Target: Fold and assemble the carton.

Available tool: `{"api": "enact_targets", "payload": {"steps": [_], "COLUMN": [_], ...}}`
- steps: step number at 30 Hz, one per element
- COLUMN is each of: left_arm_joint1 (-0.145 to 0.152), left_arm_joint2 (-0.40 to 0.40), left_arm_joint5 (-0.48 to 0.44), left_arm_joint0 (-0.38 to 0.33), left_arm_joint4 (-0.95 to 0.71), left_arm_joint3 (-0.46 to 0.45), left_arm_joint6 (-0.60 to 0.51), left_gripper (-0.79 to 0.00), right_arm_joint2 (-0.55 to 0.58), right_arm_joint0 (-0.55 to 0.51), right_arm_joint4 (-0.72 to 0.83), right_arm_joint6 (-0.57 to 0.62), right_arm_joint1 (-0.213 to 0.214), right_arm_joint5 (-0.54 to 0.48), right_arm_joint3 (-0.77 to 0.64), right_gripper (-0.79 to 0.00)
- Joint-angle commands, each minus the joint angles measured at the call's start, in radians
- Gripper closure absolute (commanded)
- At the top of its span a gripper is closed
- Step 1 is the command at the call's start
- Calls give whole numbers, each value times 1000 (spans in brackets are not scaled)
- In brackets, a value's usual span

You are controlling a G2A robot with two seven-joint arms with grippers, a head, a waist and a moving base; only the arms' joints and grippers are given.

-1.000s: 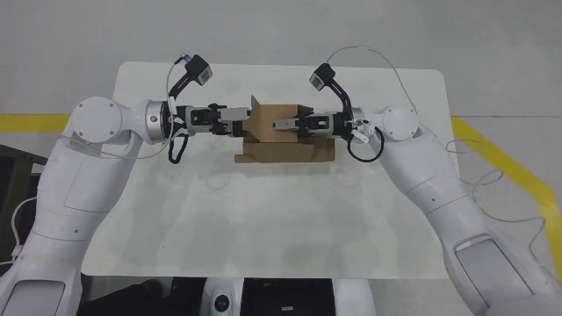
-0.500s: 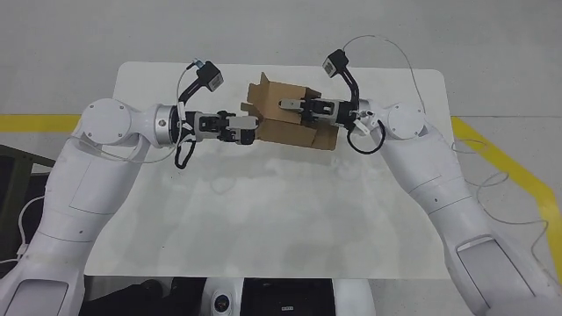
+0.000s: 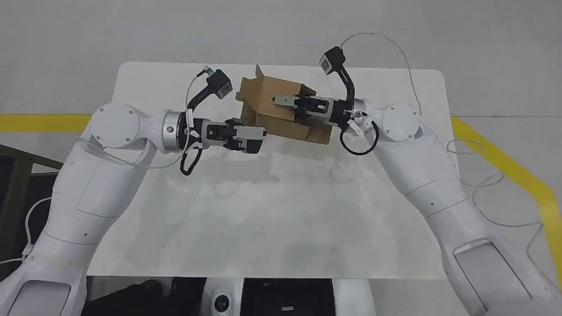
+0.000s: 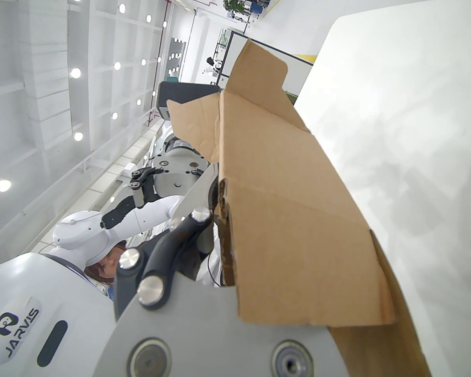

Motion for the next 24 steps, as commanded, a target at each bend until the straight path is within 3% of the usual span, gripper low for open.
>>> {"api": "enact_targets", "payload": {"steps": [1,24], "left_arm_joint1": [-1,0], "left_arm_joint2": [2,-11], "left_arm_joint5": [-3,-9], "left_arm_joint0": [-1,-3], "left_arm_joint4": [3,1], "left_arm_joint3": [4,16], "left_arm_joint6": [1,7], "left_gripper": [-785,-785], "right_arm_joint2": [-5,-29], "right_arm_joint0": [-3,-17], "right_arm_joint4": [9,43], "right_arm_joint6": [6,47], "right_arm_joint1": [-3,-27], "right_arm_joint5": [0,1], "right_arm_joint3": [-5,3], "right_gripper": [0,0]}}
